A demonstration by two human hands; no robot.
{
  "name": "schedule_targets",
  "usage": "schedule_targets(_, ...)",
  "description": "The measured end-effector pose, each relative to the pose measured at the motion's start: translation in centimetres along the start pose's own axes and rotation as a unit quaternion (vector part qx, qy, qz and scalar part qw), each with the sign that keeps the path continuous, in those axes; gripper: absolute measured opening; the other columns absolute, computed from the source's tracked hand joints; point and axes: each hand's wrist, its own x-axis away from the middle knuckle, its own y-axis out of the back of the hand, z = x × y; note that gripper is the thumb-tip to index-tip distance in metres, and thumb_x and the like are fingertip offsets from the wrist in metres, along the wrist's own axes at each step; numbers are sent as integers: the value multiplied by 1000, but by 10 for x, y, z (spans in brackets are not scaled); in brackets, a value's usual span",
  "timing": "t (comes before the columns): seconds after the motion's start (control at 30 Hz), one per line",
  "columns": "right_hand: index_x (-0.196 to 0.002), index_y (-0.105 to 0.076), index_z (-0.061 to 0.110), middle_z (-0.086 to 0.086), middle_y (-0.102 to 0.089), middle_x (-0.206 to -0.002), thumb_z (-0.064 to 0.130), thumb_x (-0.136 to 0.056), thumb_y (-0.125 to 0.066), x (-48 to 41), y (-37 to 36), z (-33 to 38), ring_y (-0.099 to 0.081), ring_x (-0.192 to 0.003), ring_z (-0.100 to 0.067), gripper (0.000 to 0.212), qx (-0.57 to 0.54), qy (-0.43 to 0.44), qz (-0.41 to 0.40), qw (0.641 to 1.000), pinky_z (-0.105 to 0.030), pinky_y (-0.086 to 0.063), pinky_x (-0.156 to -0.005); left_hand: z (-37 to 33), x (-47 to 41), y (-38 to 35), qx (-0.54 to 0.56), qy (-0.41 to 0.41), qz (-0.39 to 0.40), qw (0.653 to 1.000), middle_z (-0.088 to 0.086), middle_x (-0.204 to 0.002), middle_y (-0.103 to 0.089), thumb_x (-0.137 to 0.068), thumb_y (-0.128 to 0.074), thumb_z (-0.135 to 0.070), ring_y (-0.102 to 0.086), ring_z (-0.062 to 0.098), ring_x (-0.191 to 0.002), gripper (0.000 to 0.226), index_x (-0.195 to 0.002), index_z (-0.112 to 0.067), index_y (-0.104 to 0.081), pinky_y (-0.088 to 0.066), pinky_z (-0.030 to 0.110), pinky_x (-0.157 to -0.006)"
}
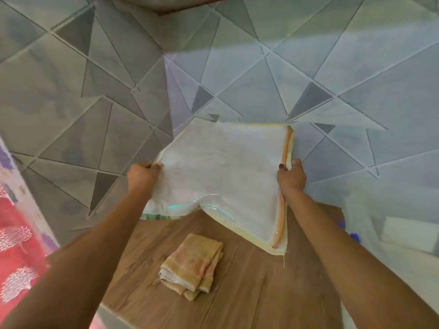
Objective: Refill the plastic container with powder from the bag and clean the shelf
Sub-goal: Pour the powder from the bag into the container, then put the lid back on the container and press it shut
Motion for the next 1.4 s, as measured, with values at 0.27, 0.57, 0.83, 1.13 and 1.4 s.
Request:
schedule_targets(0.27,-127,-43,-2,-24,-53,-127,11,-95,-46,-3,-40,-100,-52,-114,-35,35,37,-87,27,995,-33,-40,-87,101,-5,-60,-36,93,88,991,20,-107,-67,-85,-65,-27,-63,36,-100,37,-107,1,-66,-50,39,-87)
schedule_targets(0.57,-134,-41,-2,-24,-49,-136,18,-96,-47,9,-57,-168,-48,-122,-37,43,73,-179,34,981,-36,-40,-98,153,-7,-89,-111,117,190,968,8,-56,-49,-85,-60,-29,-52,28,-65,37,-56,-10,-50,-41,32,-63)
schedule_targets(0.83,-135,-40,6,-20,-51,-134,24,-93,-49,22,-44,-178,-54,-119,-37,47,118,-182,32,976,-38,-44,-99,138,-1,-80,-202,23,236,950,20,-116,-61,-84,-55,-26,-56,37,-102,37,-115,-5,-57,-45,44,-95)
schedule_targets(1.13,-141,-33,16,-7,-41,-145,34,-93,-45,78,-1,-150,-42,-132,-28,53,129,-62,84,986,-42,-36,-108,87,94,-58,-262,-138,204,933,11,-139,-48,-89,-54,-25,-44,34,-127,46,-133,-16,-46,-26,44,-110)
schedule_targets(1.4,-134,-46,13,-4,-51,-137,17,-92,-54,208,122,-151,-45,-130,-19,43,-3,15,150,989,-27,-33,-108,61,286,-27,-200,-155,246,936,8,-139,-51,-88,-56,-24,-48,29,-126,45,-132,-19,-49,-37,41,-107)
